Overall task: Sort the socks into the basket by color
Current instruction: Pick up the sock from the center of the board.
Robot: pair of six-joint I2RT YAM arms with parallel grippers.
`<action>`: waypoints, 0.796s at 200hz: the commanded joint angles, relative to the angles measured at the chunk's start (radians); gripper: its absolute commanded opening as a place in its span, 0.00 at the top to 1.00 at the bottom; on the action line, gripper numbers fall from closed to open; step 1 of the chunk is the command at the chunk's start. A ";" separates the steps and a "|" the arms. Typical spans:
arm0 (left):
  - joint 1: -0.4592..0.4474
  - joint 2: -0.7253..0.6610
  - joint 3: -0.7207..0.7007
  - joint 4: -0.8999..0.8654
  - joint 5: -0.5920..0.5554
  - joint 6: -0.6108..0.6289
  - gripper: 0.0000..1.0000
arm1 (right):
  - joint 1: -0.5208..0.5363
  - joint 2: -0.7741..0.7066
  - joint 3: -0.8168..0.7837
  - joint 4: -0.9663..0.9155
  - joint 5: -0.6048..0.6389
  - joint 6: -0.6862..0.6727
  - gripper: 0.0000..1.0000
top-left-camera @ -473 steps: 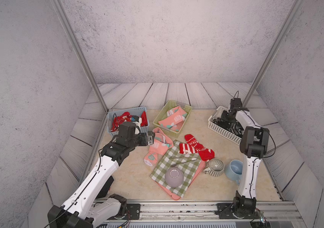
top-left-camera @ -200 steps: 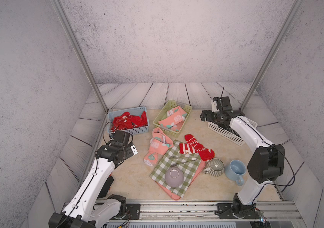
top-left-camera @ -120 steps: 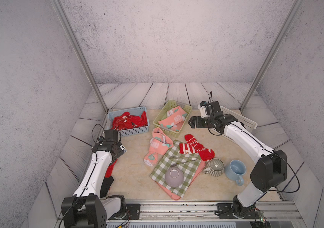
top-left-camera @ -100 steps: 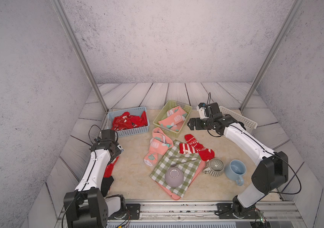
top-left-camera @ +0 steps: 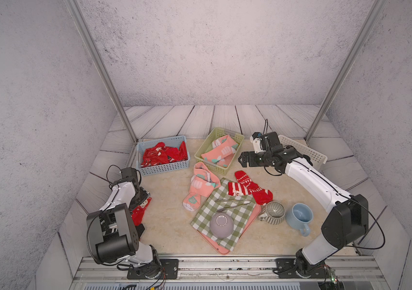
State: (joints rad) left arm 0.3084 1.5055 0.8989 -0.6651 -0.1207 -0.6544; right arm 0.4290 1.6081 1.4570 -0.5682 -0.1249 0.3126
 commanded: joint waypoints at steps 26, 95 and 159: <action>0.029 0.056 0.003 0.017 0.038 0.009 0.26 | 0.003 -0.028 0.003 -0.016 0.005 -0.006 0.01; 0.032 0.087 -0.012 0.057 0.073 0.002 0.89 | 0.004 -0.028 -0.003 -0.010 -0.004 -0.004 0.01; 0.005 -0.058 -0.034 0.059 0.166 0.014 1.00 | 0.003 -0.025 -0.013 0.004 -0.031 0.010 0.01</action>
State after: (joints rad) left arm 0.3313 1.5402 0.8791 -0.5938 -0.0040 -0.6510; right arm 0.4290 1.6081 1.4570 -0.5713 -0.1307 0.3138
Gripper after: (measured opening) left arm 0.058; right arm 0.988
